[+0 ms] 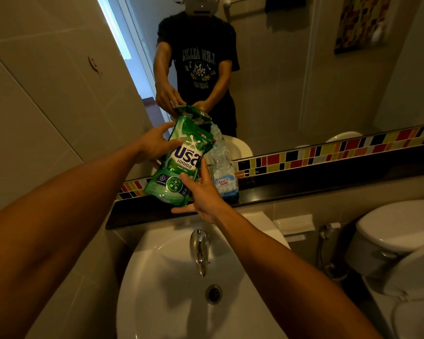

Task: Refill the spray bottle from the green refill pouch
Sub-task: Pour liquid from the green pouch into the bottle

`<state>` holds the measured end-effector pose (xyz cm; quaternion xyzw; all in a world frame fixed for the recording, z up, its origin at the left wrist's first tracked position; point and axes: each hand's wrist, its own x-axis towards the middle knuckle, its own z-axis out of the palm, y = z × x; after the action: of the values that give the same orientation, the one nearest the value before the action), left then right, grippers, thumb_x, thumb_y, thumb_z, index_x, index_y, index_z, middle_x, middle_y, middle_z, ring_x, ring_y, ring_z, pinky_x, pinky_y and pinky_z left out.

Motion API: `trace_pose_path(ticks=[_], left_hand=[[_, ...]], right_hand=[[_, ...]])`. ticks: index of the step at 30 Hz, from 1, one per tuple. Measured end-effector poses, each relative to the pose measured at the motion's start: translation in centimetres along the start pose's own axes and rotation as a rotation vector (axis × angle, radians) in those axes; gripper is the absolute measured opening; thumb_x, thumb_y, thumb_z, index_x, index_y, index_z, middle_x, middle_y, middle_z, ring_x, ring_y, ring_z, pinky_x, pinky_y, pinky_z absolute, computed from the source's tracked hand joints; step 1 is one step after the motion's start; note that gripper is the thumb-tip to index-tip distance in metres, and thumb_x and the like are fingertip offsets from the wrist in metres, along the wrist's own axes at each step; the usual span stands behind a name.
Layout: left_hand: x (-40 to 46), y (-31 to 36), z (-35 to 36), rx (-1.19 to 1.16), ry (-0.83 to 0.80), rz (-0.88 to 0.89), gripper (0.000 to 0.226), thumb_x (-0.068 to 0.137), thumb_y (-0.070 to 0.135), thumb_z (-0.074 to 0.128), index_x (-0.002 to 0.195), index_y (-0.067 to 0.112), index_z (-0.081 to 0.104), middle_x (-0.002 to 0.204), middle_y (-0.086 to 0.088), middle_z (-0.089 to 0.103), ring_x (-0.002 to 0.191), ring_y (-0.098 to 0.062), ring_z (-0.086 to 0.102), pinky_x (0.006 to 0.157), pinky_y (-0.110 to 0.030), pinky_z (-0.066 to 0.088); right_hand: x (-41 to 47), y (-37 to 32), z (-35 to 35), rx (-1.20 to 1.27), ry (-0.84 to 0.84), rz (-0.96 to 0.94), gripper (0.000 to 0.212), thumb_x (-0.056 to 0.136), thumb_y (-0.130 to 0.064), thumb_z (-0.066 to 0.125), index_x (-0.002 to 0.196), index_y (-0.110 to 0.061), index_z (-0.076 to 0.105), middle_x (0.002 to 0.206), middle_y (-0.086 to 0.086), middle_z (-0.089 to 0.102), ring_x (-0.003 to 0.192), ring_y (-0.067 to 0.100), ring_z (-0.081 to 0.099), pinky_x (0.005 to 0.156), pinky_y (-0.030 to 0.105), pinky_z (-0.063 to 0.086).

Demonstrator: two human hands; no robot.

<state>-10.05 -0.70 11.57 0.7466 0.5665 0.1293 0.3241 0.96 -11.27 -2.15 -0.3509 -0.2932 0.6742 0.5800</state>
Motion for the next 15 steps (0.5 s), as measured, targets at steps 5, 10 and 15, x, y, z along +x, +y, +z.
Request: trace_pose_path(ticks=[5,10,15], left_hand=[[0.03,0.11,-0.12,-0.004,-0.009,-0.008,0.072,0.098,0.040,0.059,0.158,0.038,0.018,0.126,-0.018,0.064,0.079,-0.022,0.069,0.050,-0.039,0.061],[0.03,0.19,-0.26,0.010,-0.001,-0.002,0.072,0.098,0.040,0.059,0.158,0.038,0.018,0.127,-0.019,0.065,0.078,-0.023,0.070,0.050,-0.039,0.061],[-0.14,0.44,-0.37,0.012,-0.004,0.001,0.072,0.099,0.039,0.059,0.158,0.037,0.017,0.124,-0.017,0.065,0.078,-0.022,0.070,0.048,-0.036,0.060]], right_hand=[[-0.13,-0.09,0.09,0.004,0.003,-0.002,0.083,0.100,-0.020,0.068,0.154,-0.062,0.022,0.151,-0.006,0.050,0.135,0.043,0.052,0.078,0.077,0.055],[-0.27,-0.21,0.30,0.009,-0.005,-0.001,0.082,0.101,-0.019,0.068,0.154,-0.061,0.022,0.155,-0.004,0.047,0.135,0.042,0.052,0.078,0.075,0.056],[-0.45,-0.46,0.37,0.002,-0.013,-0.015,0.077,0.102,-0.019,0.066,0.152,-0.061,0.026,0.139,-0.013,0.055,0.128,0.037,0.055,0.078,0.074,0.057]])
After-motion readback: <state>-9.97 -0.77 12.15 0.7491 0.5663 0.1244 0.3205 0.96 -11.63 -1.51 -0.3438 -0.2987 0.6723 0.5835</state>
